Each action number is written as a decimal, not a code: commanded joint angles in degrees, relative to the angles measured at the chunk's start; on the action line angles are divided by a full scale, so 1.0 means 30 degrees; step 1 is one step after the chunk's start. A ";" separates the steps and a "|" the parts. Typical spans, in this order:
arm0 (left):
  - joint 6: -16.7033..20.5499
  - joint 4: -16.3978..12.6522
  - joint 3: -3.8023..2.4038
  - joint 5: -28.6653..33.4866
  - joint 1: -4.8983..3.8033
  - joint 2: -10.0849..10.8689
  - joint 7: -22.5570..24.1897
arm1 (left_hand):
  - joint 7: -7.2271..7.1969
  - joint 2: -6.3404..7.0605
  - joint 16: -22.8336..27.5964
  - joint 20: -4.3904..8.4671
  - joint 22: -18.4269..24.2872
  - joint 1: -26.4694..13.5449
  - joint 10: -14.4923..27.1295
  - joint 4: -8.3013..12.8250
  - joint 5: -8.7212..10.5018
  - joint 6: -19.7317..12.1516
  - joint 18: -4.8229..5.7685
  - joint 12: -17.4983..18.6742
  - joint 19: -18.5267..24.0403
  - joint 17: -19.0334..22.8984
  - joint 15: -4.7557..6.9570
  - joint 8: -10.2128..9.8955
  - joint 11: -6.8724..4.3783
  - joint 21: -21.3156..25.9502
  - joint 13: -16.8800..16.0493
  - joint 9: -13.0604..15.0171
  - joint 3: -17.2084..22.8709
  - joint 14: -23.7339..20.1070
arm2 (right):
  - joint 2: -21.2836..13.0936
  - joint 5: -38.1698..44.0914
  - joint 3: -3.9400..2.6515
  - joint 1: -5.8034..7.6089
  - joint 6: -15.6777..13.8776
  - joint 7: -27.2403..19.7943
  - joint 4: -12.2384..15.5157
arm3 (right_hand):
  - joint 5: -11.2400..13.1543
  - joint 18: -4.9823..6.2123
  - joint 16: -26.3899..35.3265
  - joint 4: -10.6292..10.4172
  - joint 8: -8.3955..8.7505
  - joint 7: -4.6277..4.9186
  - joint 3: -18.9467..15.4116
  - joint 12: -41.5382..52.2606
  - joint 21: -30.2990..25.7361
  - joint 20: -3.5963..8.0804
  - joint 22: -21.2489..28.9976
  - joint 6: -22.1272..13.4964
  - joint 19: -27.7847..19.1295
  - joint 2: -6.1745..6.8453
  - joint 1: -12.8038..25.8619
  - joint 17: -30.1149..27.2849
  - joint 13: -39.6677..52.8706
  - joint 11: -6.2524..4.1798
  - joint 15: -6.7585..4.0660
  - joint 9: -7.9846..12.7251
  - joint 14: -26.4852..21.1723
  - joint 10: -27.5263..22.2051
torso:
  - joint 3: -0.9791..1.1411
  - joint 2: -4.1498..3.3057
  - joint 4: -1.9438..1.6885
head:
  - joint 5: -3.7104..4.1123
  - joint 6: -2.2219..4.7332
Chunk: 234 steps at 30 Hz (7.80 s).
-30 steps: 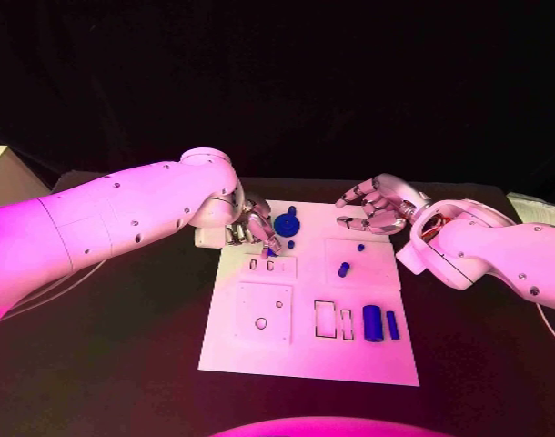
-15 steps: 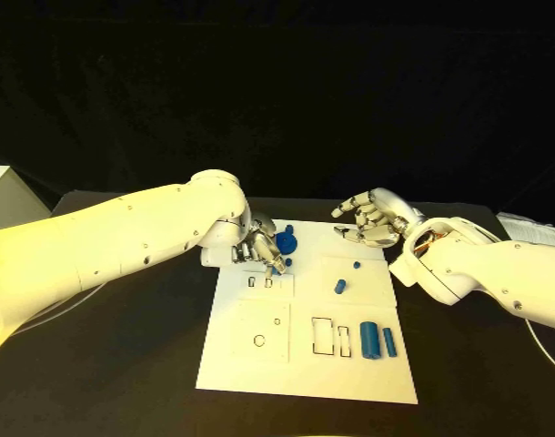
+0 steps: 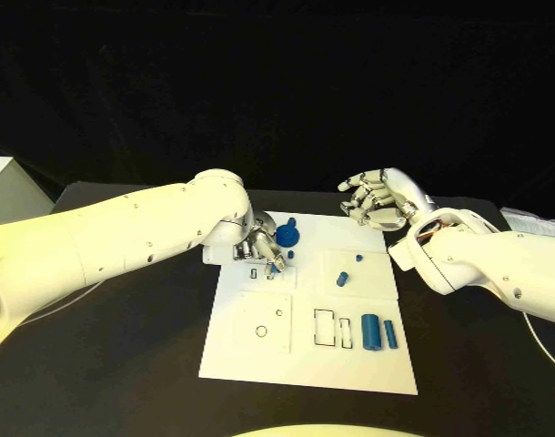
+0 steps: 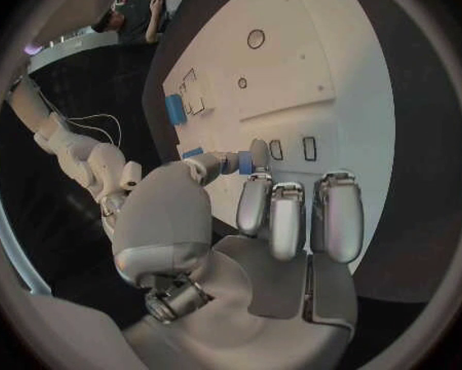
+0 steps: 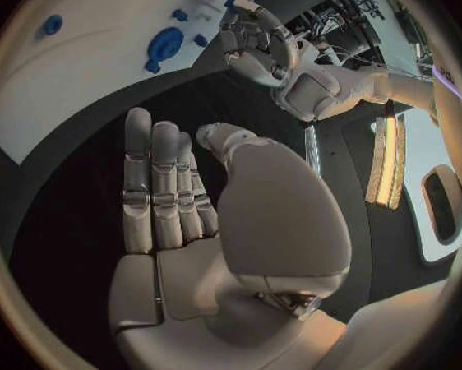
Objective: Assemble the parts on the task board
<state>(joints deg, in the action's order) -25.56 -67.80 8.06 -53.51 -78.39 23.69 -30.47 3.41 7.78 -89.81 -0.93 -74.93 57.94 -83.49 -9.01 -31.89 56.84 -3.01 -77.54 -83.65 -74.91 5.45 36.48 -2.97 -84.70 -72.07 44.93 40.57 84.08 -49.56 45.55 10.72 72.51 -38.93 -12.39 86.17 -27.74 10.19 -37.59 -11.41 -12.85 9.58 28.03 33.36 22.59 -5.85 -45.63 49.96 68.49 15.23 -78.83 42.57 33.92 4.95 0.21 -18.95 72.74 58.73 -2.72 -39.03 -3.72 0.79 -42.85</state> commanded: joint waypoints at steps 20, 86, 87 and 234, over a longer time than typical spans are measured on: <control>0.0337 0.0077 0.0125 -0.0633 0.0241 0.0056 -0.0035 | -0.0916 -0.0110 -0.0062 0.0061 -0.1998 -0.0099 -0.0280 0.3513 -0.0204 0.0983 0.0234 -0.0148 -0.0160 -0.5031 0.0140 0.0118 -0.0118 -0.0147 -0.0059 0.0034 0.3684 0.1974 | 0.0069 -0.4709 -0.0004 -0.0016 -0.0555 -0.3198 -0.0283 | 0.0033 0.0050 0.8818 0.1489 0.1059 0.0855 0.0692 -0.7234 -0.5520 -0.1592 0.5776 0.0280 -0.2397 -0.0464 0.1005 -0.4371 -0.9102 0.1046 0.1556 0.0313 -0.2688 0.1620 | 0.0034 -0.0031 0.0009 | -0.0127 -0.0678; -0.1637 0.1468 0.0242 -0.0028 0.0451 -0.0614 -0.0184 | -0.0941 -0.0159 -0.0062 0.0088 -0.1975 -0.0268 -0.0298 0.3608 -0.0213 0.1013 0.0227 -0.0173 -0.0140 -0.5031 0.0163 0.0141 -0.0145 -0.0135 -0.0103 0.0070 0.3844 0.1974 | 0.0102 -0.5085 -0.0004 0.0007 -0.0108 -0.3063 -0.0182 | 0.0005 0.0063 1.0434 0.1905 0.1751 0.1283 0.0887 -0.8387 -0.6329 -0.2184 0.8241 0.0004 -0.3056 -0.0479 0.1283 -0.5844 -1.0118 0.1524 0.2126 0.0495 -0.3517 0.1131 | 0.0064 -0.0087 0.0022 | -0.0219 -0.1263; -0.1730 0.1532 0.0241 -0.0013 0.0450 -0.0660 -0.0191 | -0.0941 -0.0159 -0.0062 0.0088 -0.1975 -0.0268 -0.0298 0.3608 -0.0213 0.1013 0.0227 -0.0173 -0.0140 -0.5031 0.0163 0.0141 -0.0145 -0.0135 -0.0103 0.0070 0.3844 0.1974 | 0.0103 -0.5085 -0.0004 0.0006 -0.0107 -0.3064 -0.0179 | 0.0005 0.0063 1.0434 0.1905 0.1751 0.1283 0.0887 -0.8387 -0.6329 -0.2184 0.8241 0.0004 -0.3056 -0.0479 0.1283 -0.5844 -1.0118 0.1524 0.2126 0.0495 -0.3517 0.1131 | 0.0062 -0.0084 0.0020 | -0.0217 -0.1272; -0.3180 0.3675 0.0226 0.0705 0.0386 -0.1595 -0.0389 | -0.1207 -0.1256 -0.0062 0.0141 -0.2260 -0.4234 -0.0696 0.1095 0.5053 0.1861 0.0285 -0.0694 -0.0274 -0.5031 0.0251 -0.0263 -0.0284 -0.0128 -0.1292 -0.0195 -0.1242 0.1974 | 0.0002 -0.5023 -0.0002 0.0003 0.0382 -0.2907 0.0071 | -0.1144 0.0060 1.0813 0.2356 0.1953 0.1336 0.1018 -0.8640 -0.6296 -0.2259 0.9267 0.0160 -0.3102 -0.0512 0.1254 -0.6420 -1.0107 0.1581 0.2209 0.0524 -0.3559 0.1166 | 0.0050 -0.0056 0.0003 | -0.0094 -0.1653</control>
<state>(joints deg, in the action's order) -35.33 -56.79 8.72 -51.03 -77.28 18.92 -31.78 -0.42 4.40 -89.81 -0.73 -74.90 45.38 -84.06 -5.71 -16.97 62.58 -3.01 -79.83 -83.83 -74.91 5.82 35.93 -3.38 -85.13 -74.91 44.36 37.04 84.04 -49.58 30.16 10.73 72.53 -38.73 -20.71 86.35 -30.96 10.19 -5.44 -4.65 -7.23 12.60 30.99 7.62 3.87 -12.21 -17.87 50.43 59.34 13.72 -75.55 23.39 3.64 9.39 6.43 -17.43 62.21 62.11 -2.57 -39.23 -3.70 0.50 -47.78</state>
